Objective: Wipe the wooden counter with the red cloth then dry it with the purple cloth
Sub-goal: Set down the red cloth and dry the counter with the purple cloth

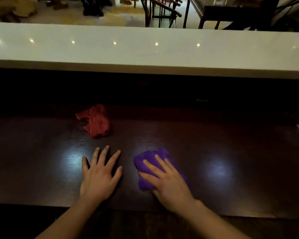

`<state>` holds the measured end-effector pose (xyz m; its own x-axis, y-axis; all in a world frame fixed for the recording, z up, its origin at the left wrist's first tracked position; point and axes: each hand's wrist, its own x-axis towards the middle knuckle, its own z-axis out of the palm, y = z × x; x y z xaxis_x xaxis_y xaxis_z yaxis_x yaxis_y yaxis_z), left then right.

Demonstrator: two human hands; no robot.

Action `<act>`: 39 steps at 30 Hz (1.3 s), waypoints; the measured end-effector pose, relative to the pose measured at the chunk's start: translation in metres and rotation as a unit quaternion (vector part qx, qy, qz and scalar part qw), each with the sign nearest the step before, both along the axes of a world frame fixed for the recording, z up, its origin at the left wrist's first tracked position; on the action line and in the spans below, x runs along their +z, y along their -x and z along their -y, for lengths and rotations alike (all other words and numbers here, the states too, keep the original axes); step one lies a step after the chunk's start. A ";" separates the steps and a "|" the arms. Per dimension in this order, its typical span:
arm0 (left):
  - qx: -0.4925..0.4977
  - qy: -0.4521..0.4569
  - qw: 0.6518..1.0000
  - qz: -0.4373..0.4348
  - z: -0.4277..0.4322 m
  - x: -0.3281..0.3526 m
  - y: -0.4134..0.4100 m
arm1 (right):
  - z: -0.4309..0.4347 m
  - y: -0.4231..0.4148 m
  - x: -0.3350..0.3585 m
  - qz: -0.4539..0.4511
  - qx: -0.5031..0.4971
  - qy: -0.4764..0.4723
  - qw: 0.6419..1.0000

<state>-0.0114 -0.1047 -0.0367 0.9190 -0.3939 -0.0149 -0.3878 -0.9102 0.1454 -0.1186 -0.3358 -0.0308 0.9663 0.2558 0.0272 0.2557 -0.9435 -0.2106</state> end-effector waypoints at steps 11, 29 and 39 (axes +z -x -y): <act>0.010 0.098 0.995 0.001 -0.001 0.009 0.004 | -0.014 -0.090 0.008 0.008 -0.264 -0.082 0.961; -0.008 0.007 1.000 0.013 -0.003 -0.017 -0.003 | 0.009 -0.068 0.009 0.032 -0.286 -0.073 0.955; 0.028 0.035 0.998 -0.048 0.040 0.005 0.017 | 0.127 0.089 0.018 0.021 -0.295 -0.026 0.955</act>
<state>-0.0284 -0.1444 -0.0316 0.9352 -0.3454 -0.0786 -0.3181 -0.9165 0.2428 -0.2072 -0.4625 -0.0124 0.9398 -0.3351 0.0665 -0.3074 -0.9145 -0.2630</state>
